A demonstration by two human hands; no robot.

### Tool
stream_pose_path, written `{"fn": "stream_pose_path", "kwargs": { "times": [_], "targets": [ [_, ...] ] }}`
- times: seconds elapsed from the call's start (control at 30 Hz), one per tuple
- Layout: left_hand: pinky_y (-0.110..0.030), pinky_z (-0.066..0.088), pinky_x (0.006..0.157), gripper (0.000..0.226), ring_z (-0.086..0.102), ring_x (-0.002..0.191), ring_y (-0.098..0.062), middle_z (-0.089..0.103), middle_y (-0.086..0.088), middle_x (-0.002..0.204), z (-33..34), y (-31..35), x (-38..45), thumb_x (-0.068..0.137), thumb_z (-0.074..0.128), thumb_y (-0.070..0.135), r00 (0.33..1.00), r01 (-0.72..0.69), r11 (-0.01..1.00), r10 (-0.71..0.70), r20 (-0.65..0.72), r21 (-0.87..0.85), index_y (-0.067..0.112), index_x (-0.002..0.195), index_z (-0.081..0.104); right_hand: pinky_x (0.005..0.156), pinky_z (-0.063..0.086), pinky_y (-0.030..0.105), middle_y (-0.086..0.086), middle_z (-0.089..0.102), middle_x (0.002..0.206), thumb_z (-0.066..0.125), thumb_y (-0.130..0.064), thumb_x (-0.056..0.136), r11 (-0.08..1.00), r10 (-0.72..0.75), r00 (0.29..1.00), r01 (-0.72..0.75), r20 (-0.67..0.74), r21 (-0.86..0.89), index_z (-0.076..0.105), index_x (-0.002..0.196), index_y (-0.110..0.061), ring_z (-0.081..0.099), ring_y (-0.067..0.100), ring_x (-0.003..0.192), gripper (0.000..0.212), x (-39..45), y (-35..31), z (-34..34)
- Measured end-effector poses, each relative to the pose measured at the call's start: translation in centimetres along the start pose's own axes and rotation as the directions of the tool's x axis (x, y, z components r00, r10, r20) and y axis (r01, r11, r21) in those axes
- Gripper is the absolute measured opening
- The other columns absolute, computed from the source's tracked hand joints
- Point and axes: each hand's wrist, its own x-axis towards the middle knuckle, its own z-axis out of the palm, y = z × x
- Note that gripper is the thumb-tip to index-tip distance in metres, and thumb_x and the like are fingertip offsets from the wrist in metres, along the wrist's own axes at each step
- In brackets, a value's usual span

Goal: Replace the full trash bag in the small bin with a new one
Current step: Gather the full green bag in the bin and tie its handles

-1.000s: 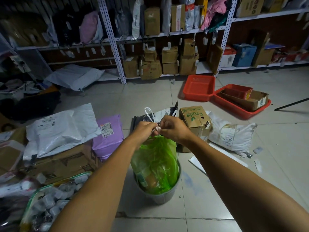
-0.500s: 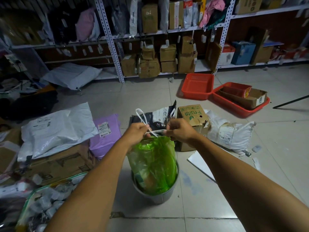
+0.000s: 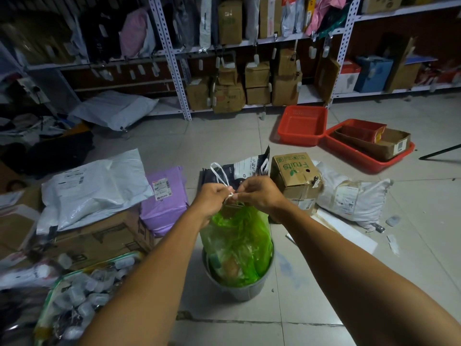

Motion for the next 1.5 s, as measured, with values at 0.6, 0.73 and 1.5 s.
{"fn": "stream_pose_path", "kwargs": {
  "times": [0.6,0.73,1.5],
  "targets": [
    [-0.032,0.053,0.090,0.025,0.066,0.093,-0.014,0.071,0.004,0.099,-0.7,-0.5,-0.2,0.090,0.060,0.000,0.987,-0.133,0.965,0.150,-0.062,0.227,0.016,0.095,0.078,0.076,0.049,0.031,0.010,0.071,0.096,0.052,-0.009,0.094,0.890,0.035,0.994,0.017,0.105,-0.456,0.074,0.096,-0.009,0.064,0.022,0.089,0.022,-0.2,0.0,-0.1],
    [-0.036,0.053,0.096,0.022,0.066,0.099,-0.015,0.073,0.001,0.106,-0.6,-1.2,-0.1,0.089,0.064,0.005,0.987,-0.151,0.965,0.158,-0.015,0.213,0.013,0.105,0.076,0.065,0.044,0.029,0.004,0.063,0.078,0.050,-0.007,0.092,0.919,0.095,0.987,-0.036,0.133,-0.393,0.071,0.086,-0.006,0.056,0.016,0.074,0.022,-0.6,-0.1,-0.2],
    [-0.027,0.055,0.085,0.014,0.064,0.095,-0.019,0.048,-0.003,0.111,-0.3,-0.9,-0.1,0.081,0.075,0.009,0.964,-0.251,0.940,0.264,-0.025,0.232,0.023,0.081,0.073,0.076,0.058,0.034,0.010,0.076,0.081,0.057,-0.010,0.091,0.895,-0.148,0.966,0.039,-0.211,-0.445,0.075,0.087,-0.004,0.071,0.018,0.077,0.019,0.0,0.5,0.8]
  ]
}}
